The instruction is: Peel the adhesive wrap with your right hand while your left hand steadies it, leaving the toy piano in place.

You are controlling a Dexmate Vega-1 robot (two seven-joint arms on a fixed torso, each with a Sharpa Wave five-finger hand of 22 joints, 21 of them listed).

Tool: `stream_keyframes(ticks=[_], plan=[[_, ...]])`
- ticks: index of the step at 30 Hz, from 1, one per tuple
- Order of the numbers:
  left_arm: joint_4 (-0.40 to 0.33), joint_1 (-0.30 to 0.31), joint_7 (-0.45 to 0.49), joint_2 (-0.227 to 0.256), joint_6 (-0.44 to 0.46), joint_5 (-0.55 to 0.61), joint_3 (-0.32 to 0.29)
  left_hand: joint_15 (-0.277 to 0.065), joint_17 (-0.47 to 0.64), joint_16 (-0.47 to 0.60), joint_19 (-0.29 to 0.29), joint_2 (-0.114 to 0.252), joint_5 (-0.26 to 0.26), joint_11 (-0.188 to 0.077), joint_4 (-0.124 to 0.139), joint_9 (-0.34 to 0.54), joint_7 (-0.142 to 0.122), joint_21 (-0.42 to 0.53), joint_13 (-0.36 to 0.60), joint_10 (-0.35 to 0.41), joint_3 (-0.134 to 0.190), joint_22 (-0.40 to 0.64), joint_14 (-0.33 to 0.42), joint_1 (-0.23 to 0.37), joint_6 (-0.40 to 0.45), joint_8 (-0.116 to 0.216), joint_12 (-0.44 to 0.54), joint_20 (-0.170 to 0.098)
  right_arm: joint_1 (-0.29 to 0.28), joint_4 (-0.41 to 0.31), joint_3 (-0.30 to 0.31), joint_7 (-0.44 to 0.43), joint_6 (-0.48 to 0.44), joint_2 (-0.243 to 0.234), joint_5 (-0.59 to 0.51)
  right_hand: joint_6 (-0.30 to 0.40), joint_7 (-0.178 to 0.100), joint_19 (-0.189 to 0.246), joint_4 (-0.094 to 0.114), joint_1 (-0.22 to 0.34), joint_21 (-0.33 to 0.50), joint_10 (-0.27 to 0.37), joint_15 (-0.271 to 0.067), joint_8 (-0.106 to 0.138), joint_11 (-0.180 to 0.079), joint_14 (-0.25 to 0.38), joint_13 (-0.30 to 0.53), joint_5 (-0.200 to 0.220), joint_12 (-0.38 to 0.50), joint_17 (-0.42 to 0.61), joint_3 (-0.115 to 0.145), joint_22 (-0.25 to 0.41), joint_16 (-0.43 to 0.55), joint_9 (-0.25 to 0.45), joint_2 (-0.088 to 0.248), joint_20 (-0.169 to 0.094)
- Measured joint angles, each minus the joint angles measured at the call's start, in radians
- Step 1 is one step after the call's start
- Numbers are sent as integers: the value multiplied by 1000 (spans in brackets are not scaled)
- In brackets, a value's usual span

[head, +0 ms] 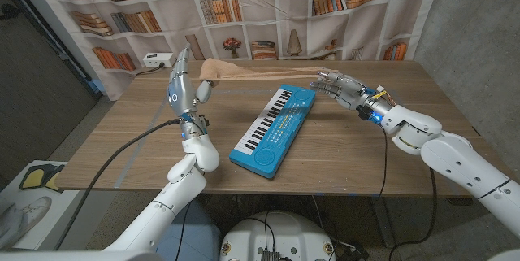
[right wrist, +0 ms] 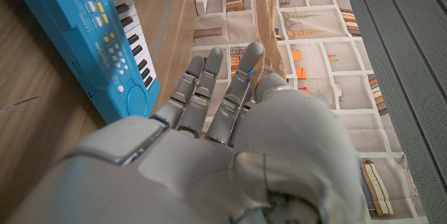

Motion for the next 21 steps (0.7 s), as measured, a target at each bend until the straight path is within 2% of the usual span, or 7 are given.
stream_keyframes(ticks=[21], plan=[[12, 5, 0, -4, -3, 0, -14, 0, 4, 0, 0, 8, 0, 0, 0, 0, 0, -10, 5, 0, 0, 5, 0, 2, 0, 9, 9, 0, -6, 8, 10, -17, 0, 2, 2, 0, 0, -4, 0, 0, 16, 0, -1, 0, 0, 5, -2, 0, 4, 5, 0, -5, -4, 4, 0, 4]])
